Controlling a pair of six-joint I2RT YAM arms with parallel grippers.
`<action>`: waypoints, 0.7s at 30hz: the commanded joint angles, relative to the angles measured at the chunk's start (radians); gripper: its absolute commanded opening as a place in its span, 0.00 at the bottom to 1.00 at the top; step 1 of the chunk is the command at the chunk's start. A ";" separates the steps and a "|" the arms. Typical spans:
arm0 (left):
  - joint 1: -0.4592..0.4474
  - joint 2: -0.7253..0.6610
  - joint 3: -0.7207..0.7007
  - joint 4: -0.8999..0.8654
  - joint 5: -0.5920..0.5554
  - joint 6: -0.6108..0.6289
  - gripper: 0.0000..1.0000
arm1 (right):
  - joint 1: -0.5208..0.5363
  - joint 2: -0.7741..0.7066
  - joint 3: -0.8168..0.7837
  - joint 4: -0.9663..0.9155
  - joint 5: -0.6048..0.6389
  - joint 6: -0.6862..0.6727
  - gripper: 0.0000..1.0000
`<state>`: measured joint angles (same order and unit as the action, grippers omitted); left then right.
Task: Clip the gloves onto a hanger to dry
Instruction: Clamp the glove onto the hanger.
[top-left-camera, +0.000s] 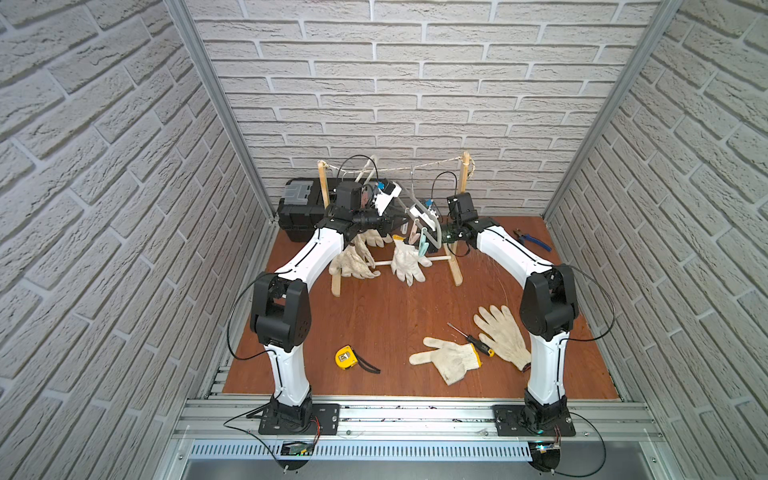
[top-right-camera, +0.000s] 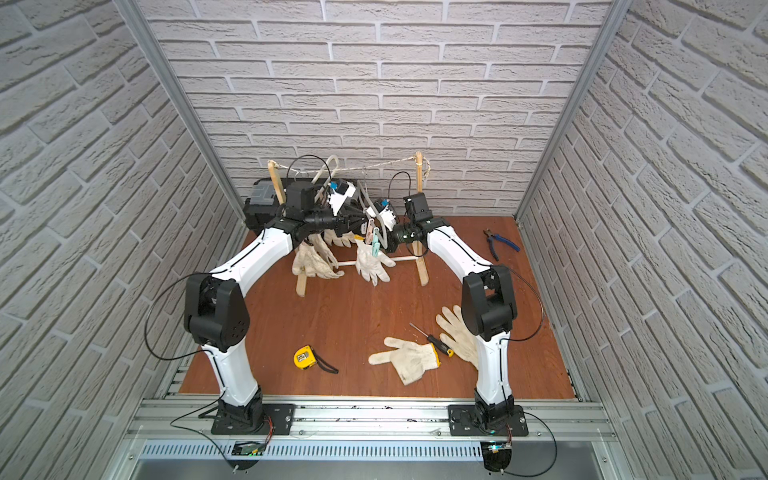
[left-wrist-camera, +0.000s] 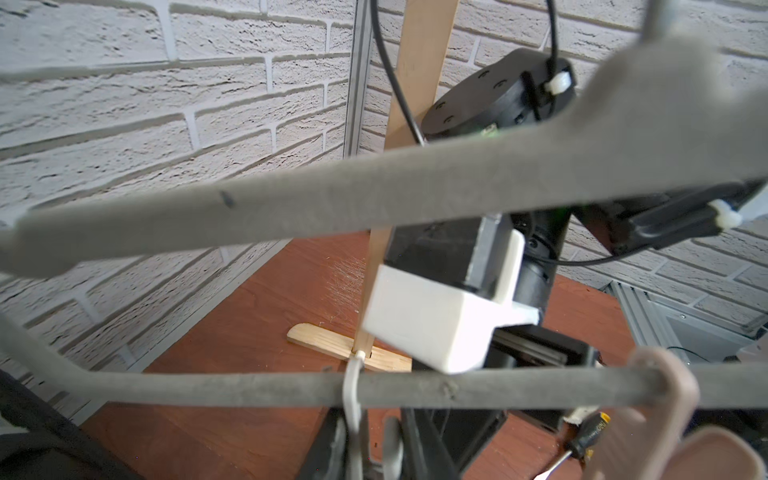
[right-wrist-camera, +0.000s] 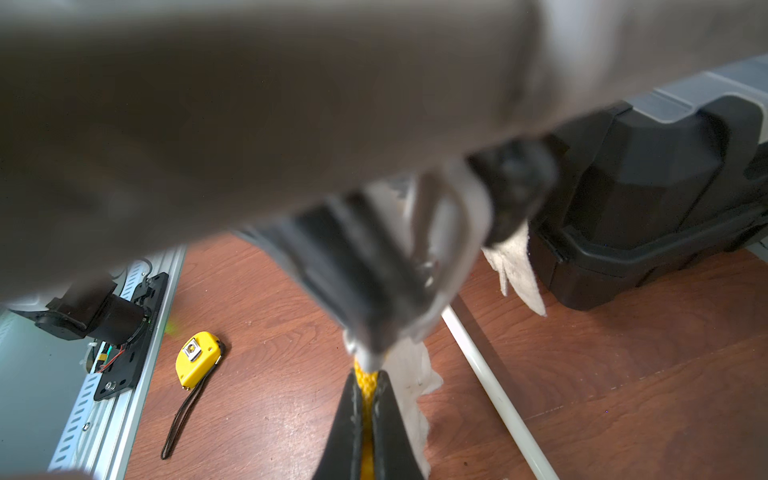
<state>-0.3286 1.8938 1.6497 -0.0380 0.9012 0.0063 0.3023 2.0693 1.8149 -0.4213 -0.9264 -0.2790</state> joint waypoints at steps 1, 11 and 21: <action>-0.006 0.009 0.007 0.026 0.043 0.011 0.23 | -0.017 0.000 0.032 0.051 -0.057 0.011 0.02; -0.009 0.028 0.016 -0.014 0.042 0.050 0.23 | -0.029 -0.031 0.008 0.097 -0.111 0.034 0.02; -0.007 0.036 0.018 -0.021 0.043 0.063 0.23 | -0.048 -0.059 -0.011 0.134 -0.116 0.070 0.02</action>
<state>-0.3286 1.9068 1.6516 -0.0513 0.9222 0.0475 0.2729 2.0705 1.8076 -0.3702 -0.9928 -0.2310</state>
